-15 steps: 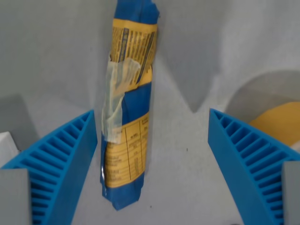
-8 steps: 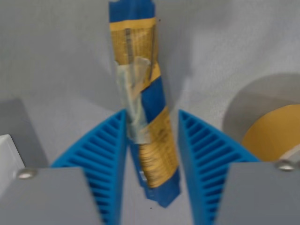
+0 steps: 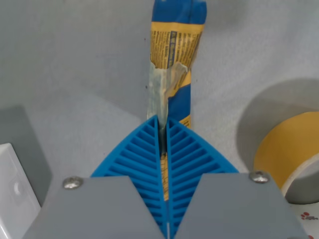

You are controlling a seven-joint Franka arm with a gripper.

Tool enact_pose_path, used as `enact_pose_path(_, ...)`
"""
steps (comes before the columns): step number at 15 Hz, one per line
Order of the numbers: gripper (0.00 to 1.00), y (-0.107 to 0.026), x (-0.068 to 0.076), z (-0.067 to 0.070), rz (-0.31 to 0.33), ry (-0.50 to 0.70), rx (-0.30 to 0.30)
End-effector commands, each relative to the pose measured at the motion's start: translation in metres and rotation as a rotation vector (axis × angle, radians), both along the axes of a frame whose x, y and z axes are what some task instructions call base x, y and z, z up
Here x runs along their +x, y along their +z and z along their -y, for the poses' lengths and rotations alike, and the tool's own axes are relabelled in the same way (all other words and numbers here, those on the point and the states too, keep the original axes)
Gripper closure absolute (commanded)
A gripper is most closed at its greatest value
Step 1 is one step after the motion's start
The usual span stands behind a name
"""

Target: Pick up the blue bag

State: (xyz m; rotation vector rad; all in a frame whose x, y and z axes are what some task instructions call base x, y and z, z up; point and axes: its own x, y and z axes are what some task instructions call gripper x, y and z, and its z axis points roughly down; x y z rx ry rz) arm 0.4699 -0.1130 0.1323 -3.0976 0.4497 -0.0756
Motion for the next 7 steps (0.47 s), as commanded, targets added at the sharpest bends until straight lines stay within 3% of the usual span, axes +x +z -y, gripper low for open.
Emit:
enact_pose_path(1, 1.00, 0.012, -0.004, 0.000, 0.080, -0.015, 0.035)
enact_pose_path(7, 1.00, 0.042, -0.007, -0.002, 0.042, -0.015, 0.043)
